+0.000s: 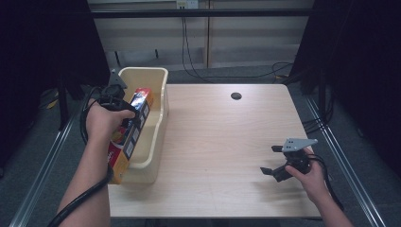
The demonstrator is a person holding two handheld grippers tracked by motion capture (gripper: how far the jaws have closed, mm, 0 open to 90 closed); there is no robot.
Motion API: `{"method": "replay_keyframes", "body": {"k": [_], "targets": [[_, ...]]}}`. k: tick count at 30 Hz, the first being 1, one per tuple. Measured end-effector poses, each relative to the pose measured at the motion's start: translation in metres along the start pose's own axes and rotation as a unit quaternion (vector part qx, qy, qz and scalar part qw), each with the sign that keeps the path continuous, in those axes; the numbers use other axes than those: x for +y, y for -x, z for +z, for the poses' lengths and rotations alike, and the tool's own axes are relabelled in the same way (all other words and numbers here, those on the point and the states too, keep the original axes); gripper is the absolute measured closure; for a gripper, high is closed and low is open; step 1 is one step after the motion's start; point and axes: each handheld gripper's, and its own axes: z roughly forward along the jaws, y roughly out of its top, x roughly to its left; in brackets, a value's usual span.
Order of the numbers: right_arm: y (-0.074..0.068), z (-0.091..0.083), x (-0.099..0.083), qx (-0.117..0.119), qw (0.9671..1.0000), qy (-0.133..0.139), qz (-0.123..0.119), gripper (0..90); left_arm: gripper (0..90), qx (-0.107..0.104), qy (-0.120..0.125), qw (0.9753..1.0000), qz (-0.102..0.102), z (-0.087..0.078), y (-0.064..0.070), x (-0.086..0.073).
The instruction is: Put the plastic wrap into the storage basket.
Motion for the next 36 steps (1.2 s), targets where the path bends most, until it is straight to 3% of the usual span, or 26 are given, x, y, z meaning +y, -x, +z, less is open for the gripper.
{"method": "replay_keyframes", "body": {"k": [16, 36], "targets": [[0.0, 0.0, 0.0, -0.002, 1.0, -0.002, 0.0, 0.0, 40.1, -0.002, -0.024, 0.9997, -0.008, 0.019, -0.003, 0.001], [0.0, 0.001, 0.0, 0.0, 1.0, -0.003, -0.001, 0.0, 39.7, 0.0, -0.041, 0.9991, -0.015, 0.03, -0.004, 0.004]]}}
